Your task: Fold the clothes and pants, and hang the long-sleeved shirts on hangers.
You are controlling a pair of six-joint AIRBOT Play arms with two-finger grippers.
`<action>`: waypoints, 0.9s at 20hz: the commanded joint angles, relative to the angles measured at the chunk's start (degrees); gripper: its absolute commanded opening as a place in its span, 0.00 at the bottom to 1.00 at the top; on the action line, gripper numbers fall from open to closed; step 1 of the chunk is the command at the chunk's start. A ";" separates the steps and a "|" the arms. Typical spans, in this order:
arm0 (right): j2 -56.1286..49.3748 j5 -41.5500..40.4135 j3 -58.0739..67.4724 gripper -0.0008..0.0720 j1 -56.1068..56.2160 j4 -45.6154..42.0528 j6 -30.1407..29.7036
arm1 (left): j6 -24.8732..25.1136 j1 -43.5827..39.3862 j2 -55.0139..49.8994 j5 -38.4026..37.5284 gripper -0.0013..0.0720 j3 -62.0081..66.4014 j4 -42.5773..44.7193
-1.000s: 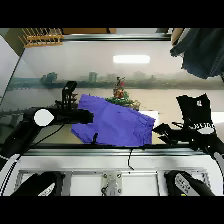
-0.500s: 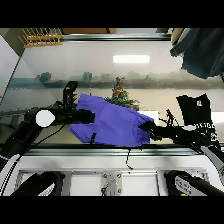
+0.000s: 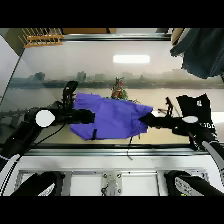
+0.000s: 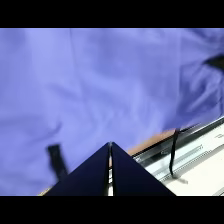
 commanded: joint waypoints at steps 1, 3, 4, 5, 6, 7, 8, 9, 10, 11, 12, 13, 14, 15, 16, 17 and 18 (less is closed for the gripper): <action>1.62 0.39 15.93 0.03 -6.40 -15.17 15.54 | 0.00 -0.04 0.00 0.00 0.02 0.04 0.02; 0.50 0.37 26.71 0.03 -12.31 -24.79 23.61 | 0.00 -0.04 0.00 0.00 0.02 0.04 0.02; -0.31 0.42 30.97 0.03 -15.13 -27.80 26.64 | 0.00 -0.04 0.00 0.00 0.02 0.04 0.02; -1.09 0.44 34.71 0.03 -18.16 -29.99 29.00 | 0.00 -0.04 0.00 0.00 0.02 0.04 0.02; -1.60 0.42 37.31 0.03 -20.87 -30.64 30.23 | 0.00 -0.04 0.00 -0.02 0.02 0.04 0.02; -1.81 0.37 39.19 0.03 -23.52 -30.62 30.97 | 0.00 -0.04 0.00 0.00 0.02 0.04 0.04; -1.77 0.22 40.52 0.03 -26.12 -30.62 31.08 | 0.00 -0.04 0.00 0.00 0.02 0.04 0.02; -1.64 0.28 41.48 0.03 -28.50 -30.60 31.12 | 0.00 -0.04 0.00 0.02 0.02 0.04 0.04; -1.29 0.63 41.75 0.03 -30.60 -30.62 31.89 | 0.00 -0.04 0.00 0.00 0.02 0.04 0.04; -0.70 1.33 41.75 0.03 -32.70 -31.06 33.40 | 0.00 -0.04 0.00 -0.02 0.02 0.04 0.02; -0.15 2.51 41.75 0.03 -34.27 -32.52 34.71 | 0.00 -0.04 0.00 0.00 0.02 0.04 0.02; 0.57 4.44 41.72 0.03 -35.63 -35.36 36.50 | 0.00 -0.04 0.00 0.00 0.02 0.04 0.02; 1.44 6.73 41.72 0.03 -36.57 -39.32 39.45 | 0.00 -0.04 0.00 -0.02 0.02 0.04 0.02; 2.58 9.55 41.70 0.03 -37.18 -44.68 42.93 | 0.00 -0.04 0.00 0.00 0.02 0.04 0.04; 3.87 12.79 41.51 0.03 -37.31 -50.18 45.48 | 0.00 -0.04 0.00 0.00 0.02 0.04 0.04; 5.27 16.06 41.13 0.03 -37.31 -55.01 46.75 | 0.00 -0.04 0.00 0.00 0.02 0.04 0.04; 6.93 19.41 40.30 0.03 -37.31 -58.55 46.90 | 0.00 -0.04 0.00 0.00 0.02 0.04 0.04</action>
